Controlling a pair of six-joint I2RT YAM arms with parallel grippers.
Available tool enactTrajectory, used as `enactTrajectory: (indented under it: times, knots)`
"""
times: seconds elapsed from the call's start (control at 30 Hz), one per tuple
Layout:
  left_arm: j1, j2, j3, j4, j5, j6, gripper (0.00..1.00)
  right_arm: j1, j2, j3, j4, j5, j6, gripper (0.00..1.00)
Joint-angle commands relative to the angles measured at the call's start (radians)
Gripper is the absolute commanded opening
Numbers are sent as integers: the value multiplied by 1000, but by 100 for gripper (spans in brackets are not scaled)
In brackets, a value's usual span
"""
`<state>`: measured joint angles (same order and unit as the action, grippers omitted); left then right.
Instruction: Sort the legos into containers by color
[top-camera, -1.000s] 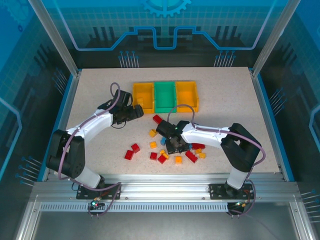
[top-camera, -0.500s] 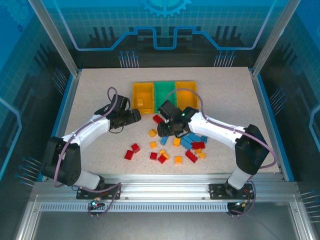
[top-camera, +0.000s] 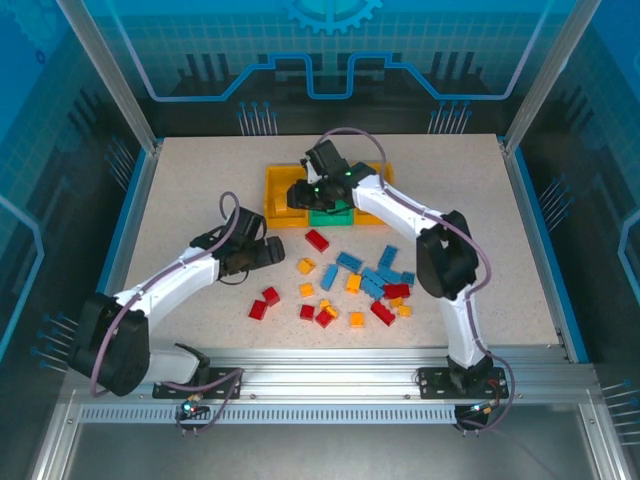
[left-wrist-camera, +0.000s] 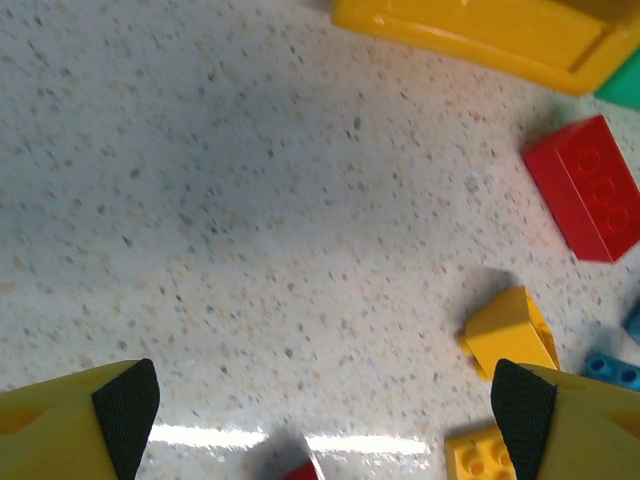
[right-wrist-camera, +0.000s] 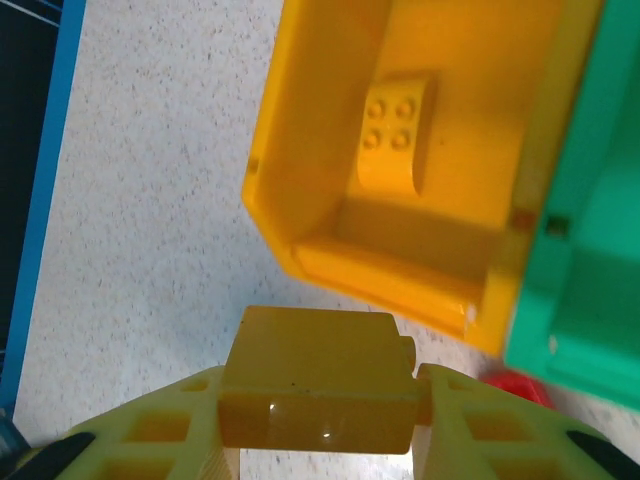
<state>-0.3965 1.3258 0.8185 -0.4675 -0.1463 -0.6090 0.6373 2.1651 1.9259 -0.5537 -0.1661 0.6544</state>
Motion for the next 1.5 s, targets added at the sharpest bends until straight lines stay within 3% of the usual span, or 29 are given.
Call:
enactTrajectory:
  times: [0.0, 0.2, 0.43, 0.7, 0.9, 1.3, 1.47]
  knots:
    - [-36, -37, -29, -74, -24, -94, 91, -14, 99, 159, -93, -8, 31, 41]
    - [-120, -53, -63, -98, -38, -146, 94, -24, 277, 377, -183, 2, 61, 45]
    - [-187, -23, -71, -70, -46, -5, 94, -22, 355, 466, -216, -18, 66, 53]
    - [-202, -2, -87, -91, -35, -18, 93, -22, 345, 469, -204, -45, 75, 63]
    - [-215, 34, -70, -125, -25, -116, 91, -11, 293, 456, -193, -48, 61, 66]
    - [-237, 38, -83, -131, -21, -119, 86, -20, 195, 392, -205, -27, 15, 68]
    - [-241, 51, -69, -162, -35, -148, 78, -24, 176, 365, -200, -21, 13, 68]
